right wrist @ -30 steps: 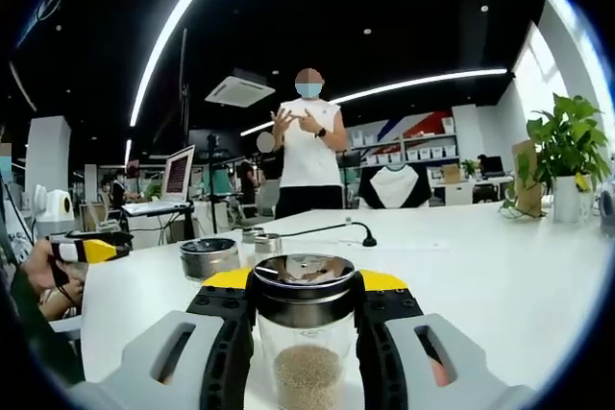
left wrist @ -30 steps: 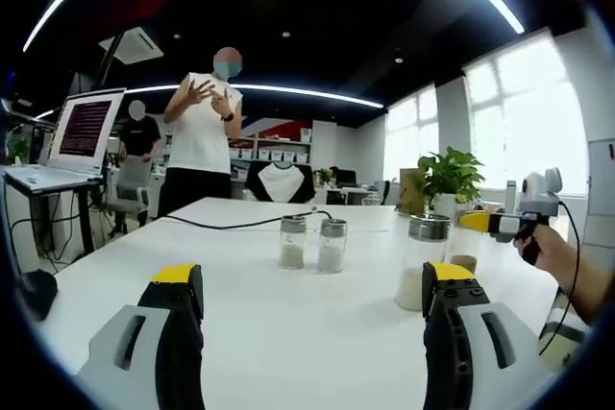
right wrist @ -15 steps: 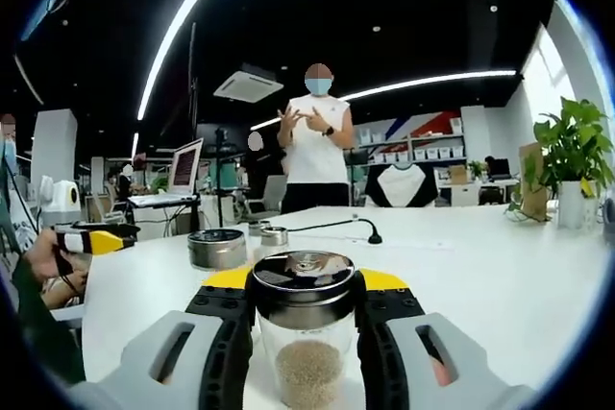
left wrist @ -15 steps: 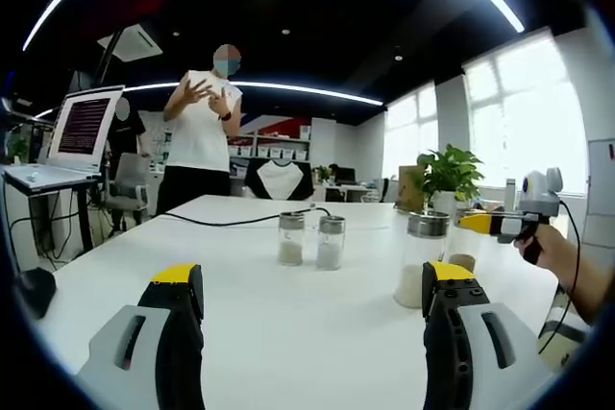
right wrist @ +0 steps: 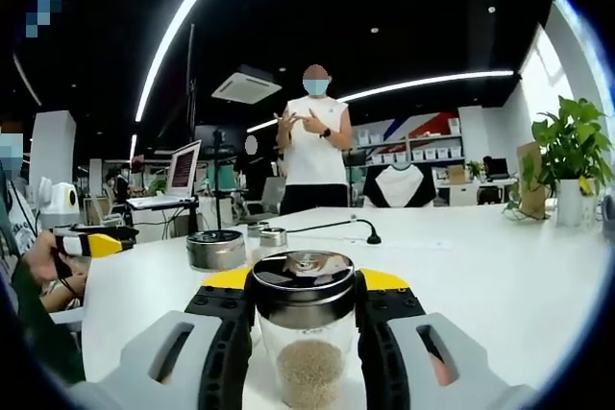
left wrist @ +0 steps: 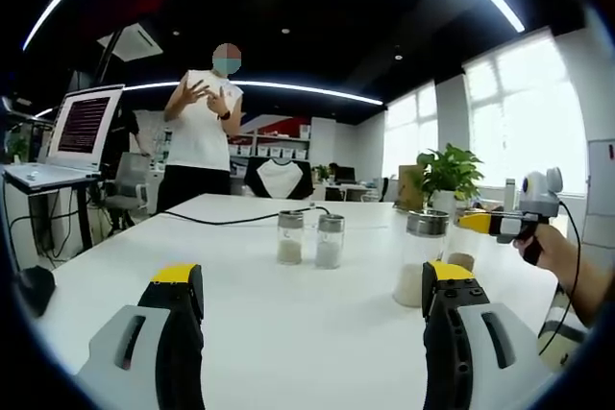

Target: Rotate the seasoning bottle until the label or dispensing opening points toward the visible target arrow and the bottle remains upright within the marked orientation range

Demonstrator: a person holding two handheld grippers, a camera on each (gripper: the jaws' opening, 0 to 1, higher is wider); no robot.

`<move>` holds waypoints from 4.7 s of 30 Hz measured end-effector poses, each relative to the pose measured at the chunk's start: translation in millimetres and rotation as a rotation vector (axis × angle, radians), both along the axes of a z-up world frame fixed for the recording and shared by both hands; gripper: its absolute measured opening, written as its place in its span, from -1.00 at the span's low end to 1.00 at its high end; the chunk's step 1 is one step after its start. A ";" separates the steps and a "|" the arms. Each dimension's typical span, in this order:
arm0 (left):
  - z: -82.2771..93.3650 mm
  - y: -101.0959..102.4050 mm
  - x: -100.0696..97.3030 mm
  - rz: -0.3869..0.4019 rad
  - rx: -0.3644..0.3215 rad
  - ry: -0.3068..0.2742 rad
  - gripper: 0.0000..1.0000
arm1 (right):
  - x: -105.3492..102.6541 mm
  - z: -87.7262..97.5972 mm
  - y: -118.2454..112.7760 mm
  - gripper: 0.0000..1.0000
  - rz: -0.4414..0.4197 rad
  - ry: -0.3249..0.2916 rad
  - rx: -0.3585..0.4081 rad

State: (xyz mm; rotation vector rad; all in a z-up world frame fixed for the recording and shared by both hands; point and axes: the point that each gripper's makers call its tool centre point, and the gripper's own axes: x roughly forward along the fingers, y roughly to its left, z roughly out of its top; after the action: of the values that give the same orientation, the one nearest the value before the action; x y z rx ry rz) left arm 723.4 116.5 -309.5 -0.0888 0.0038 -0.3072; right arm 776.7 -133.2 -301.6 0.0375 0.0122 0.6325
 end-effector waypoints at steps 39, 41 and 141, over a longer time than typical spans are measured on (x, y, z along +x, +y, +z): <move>-2.6 0.3 1.7 0.001 0.003 0.016 0.99 | 9.9 6.0 -6.1 0.14 0.480 0.097 0.113; -2.2 1.0 1.7 0.004 -0.001 0.014 0.99 | 8.3 5.9 -4.3 0.09 0.492 0.099 0.109; -6.6 -5.4 1.0 -0.009 0.008 0.035 0.98 | 0.6 -1.1 -2.6 -0.22 -0.035 0.046 -0.100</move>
State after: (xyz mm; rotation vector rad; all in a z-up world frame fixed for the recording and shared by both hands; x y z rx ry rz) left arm 724.4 111.1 -316.0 -0.0864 0.0399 -0.3146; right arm 777.3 -135.8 -302.7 -0.0441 0.0870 0.5955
